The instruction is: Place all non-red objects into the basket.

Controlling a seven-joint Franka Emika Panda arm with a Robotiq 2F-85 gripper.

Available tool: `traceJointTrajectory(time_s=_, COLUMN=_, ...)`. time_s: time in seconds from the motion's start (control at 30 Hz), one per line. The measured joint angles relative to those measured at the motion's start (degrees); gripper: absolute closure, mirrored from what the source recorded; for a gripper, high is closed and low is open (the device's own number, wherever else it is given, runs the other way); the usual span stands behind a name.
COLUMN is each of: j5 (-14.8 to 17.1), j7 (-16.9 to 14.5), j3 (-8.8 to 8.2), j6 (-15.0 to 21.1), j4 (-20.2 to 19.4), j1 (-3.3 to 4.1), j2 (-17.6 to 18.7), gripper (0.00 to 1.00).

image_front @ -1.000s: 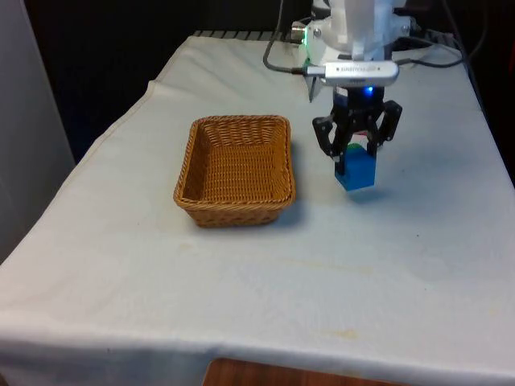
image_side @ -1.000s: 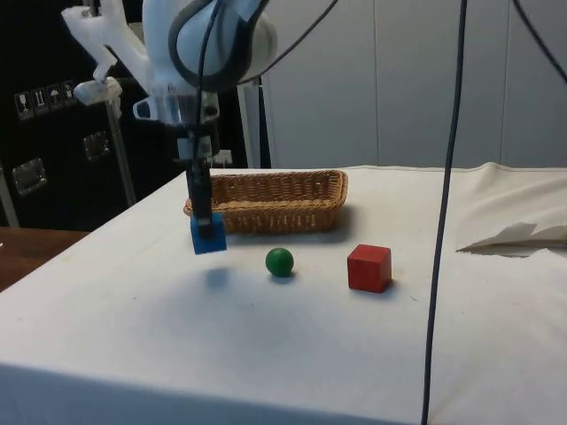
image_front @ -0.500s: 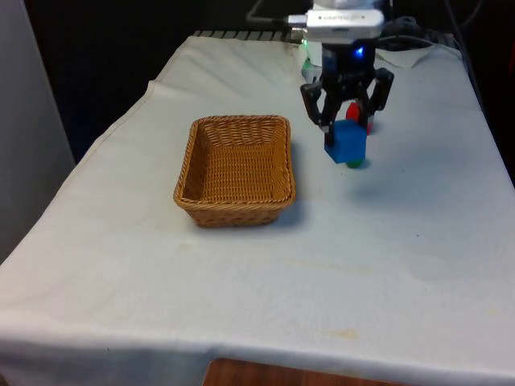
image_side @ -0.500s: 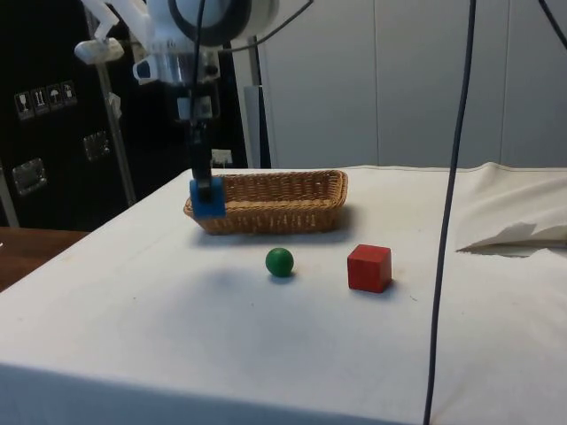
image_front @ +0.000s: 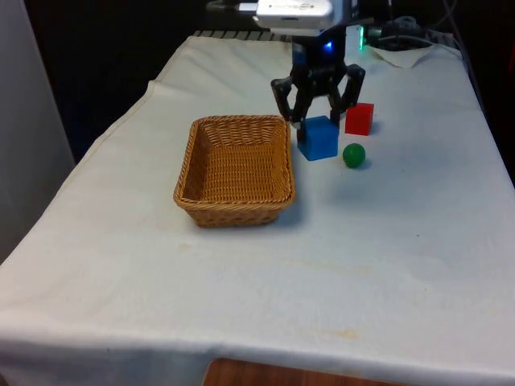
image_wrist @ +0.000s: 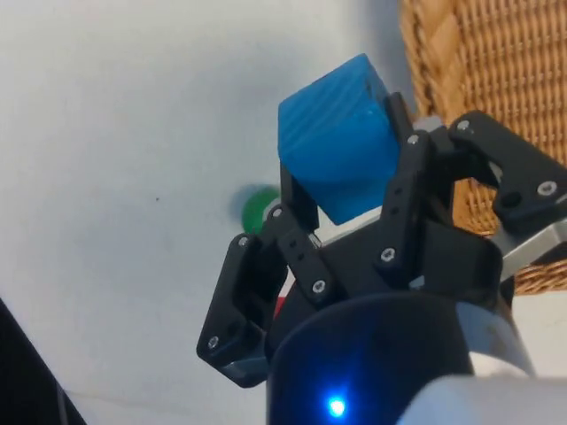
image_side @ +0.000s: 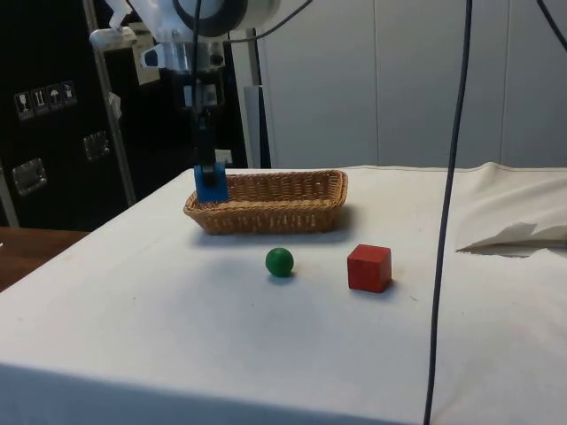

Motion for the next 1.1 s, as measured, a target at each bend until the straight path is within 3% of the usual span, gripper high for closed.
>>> traceJointTrajectory(time_s=0.4, j5=1.7, j7=-4.9, j3=-3.72, j6=-0.1, j4=2.8, j1=-0.8, j2=2.9, gripper=1.0)
traceJointTrajectory(time_s=0.83, j5=3.3, j7=-9.7, j3=-7.05, j6=0.1, j4=2.8, j1=-1.2, j2=4.2, gripper=1.0)
traceJointTrajectory(time_s=1.1, j5=3.4, j7=-10.9, j3=-7.85, j6=2.2, j4=2.8, j1=-1.26, j2=6.1, gripper=1.0)
